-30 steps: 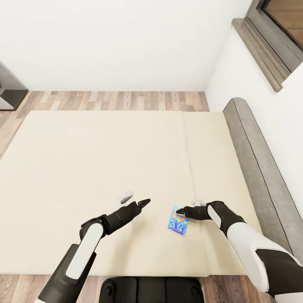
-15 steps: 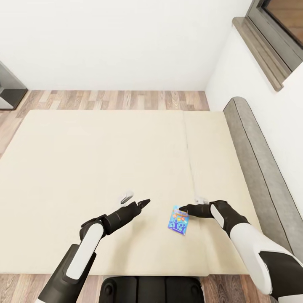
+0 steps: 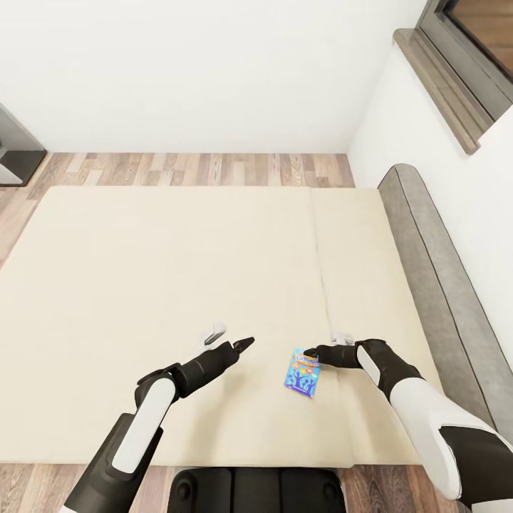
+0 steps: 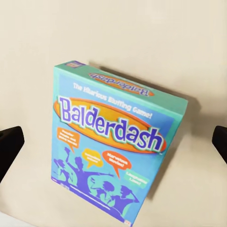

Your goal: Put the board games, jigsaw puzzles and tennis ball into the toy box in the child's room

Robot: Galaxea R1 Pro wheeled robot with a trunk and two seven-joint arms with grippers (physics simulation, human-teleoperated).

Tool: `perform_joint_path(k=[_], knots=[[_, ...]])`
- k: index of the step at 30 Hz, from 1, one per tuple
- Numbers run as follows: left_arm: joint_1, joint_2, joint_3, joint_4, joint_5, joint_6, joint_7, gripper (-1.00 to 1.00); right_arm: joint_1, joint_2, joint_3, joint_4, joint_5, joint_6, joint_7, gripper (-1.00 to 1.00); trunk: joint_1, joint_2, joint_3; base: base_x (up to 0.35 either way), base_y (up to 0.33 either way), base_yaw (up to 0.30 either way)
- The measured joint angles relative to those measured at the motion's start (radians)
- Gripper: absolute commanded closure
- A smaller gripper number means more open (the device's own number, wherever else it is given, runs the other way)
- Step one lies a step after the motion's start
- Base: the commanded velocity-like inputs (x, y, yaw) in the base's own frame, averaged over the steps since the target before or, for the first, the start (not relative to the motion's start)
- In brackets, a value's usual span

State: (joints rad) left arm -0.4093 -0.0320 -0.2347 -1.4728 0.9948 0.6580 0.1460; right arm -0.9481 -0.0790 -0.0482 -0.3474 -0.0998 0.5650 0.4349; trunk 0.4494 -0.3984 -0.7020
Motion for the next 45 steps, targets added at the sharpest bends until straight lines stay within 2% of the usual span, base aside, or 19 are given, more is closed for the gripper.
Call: perform_joint_path(k=[19, 45], knots=[[0.0, 0.0, 0.0, 0.0, -0.001, 0.0, 0.0, -1.0, -0.001, 0.006, 0.0, -0.001, 0.0, 0.003, -0.002, -1.0, 0.0, 0.0, -0.002, 0.0, 0.0, 0.0], [0.0, 0.0, 0.0, 0.0, -0.001, 0.0, 0.001, -1.0, -0.003, -0.001, 0.0, -0.001, 0.0, 0.006, -0.002, -1.0, 0.0, 0.0, -0.038, 0.0, 0.0, 0.0]])
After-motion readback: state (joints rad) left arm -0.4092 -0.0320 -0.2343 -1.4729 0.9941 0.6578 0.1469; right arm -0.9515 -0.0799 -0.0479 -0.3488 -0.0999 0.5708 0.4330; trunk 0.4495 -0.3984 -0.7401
